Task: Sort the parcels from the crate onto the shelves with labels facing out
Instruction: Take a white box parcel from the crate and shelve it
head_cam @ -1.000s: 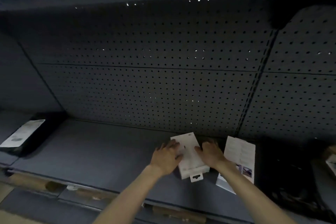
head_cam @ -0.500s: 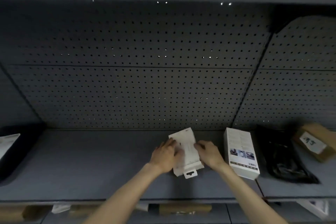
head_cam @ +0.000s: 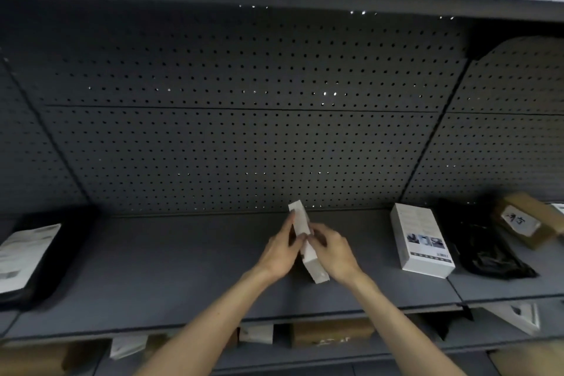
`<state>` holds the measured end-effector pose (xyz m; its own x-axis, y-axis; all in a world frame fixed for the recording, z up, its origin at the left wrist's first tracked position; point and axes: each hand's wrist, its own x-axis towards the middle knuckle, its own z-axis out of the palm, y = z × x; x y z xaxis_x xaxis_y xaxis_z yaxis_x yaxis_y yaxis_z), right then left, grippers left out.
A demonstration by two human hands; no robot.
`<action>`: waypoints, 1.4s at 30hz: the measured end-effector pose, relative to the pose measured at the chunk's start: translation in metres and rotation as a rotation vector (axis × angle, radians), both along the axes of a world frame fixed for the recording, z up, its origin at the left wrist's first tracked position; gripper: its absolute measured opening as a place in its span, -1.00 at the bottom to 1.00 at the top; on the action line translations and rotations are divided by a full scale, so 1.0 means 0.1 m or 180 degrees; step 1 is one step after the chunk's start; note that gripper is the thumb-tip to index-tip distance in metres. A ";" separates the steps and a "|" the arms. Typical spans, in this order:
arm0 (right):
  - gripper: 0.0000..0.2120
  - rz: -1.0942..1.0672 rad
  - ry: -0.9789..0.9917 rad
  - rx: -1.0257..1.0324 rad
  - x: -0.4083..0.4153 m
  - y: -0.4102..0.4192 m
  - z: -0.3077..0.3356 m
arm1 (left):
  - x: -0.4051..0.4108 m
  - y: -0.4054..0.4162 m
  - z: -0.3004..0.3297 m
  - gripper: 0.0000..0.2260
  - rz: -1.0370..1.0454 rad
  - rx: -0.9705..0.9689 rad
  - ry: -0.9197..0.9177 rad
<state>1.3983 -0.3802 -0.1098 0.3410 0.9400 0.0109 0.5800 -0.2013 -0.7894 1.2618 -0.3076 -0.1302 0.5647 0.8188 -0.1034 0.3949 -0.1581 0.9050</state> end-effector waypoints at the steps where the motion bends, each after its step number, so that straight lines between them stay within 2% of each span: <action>1: -0.71 -0.0005 -0.0006 -0.0044 -0.02 0.00 0.00 | -0.02 0.00 -0.01 -0.45 0.0015 -0.0004 -0.0003; 4: -0.74 -0.0034 0.0086 -0.0124 -0.02 0.02 -0.05 | -0.09 0.05 -0.01 -0.54 0.0097 0.0003 -0.0012; 8: -0.73 -0.0195 0.0181 -0.0385 0.08 0.02 -0.16 | -0.14 0.12 -0.04 -0.81 0.0309 -0.0096 -0.0067; 13: -0.74 -0.0376 0.0132 -0.0764 0.23 0.04 -0.40 | -0.24 0.19 -0.19 -0.64 0.0370 -0.0215 0.0058; 19: -0.84 -0.0279 0.0238 -0.0667 0.19 0.11 -0.56 | -0.32 0.21 -0.36 -0.71 0.0362 -0.0145 0.0286; 22: -0.73 -0.0256 0.0227 -0.0627 0.25 0.17 -0.83 | -0.31 0.23 -0.46 -0.72 0.0272 -0.0037 0.0489; 25: -0.77 -0.0249 0.0206 -0.0467 0.27 0.19 -0.95 | -0.30 0.23 -0.50 -0.69 0.0353 -0.0092 0.0467; 28: -0.81 -0.0316 0.0401 -0.0286 0.16 0.15 -0.69 | -0.30 0.20 -0.49 -0.68 0.0425 -0.0130 0.0206; 32: -0.77 -0.0405 0.0824 0.0076 0.09 0.20 -0.49 | -0.29 0.16 -0.41 -0.53 0.0599 -0.0392 -0.0663; 36: -0.77 -0.0451 0.1070 0.0443 0.09 0.28 -0.27 | -0.31 0.18 -0.27 -0.51 0.0702 -0.0318 -0.1238; 39: -0.80 -0.0425 0.1252 0.0574 0.16 0.35 -0.10 | -0.36 0.25 -0.10 -0.51 0.0535 -0.0242 -0.1258; 42: -0.75 -0.0466 0.1385 0.0566 0.27 0.39 0.08 | -0.46 0.34 0.14 -0.52 0.0065 -0.0195 -0.0909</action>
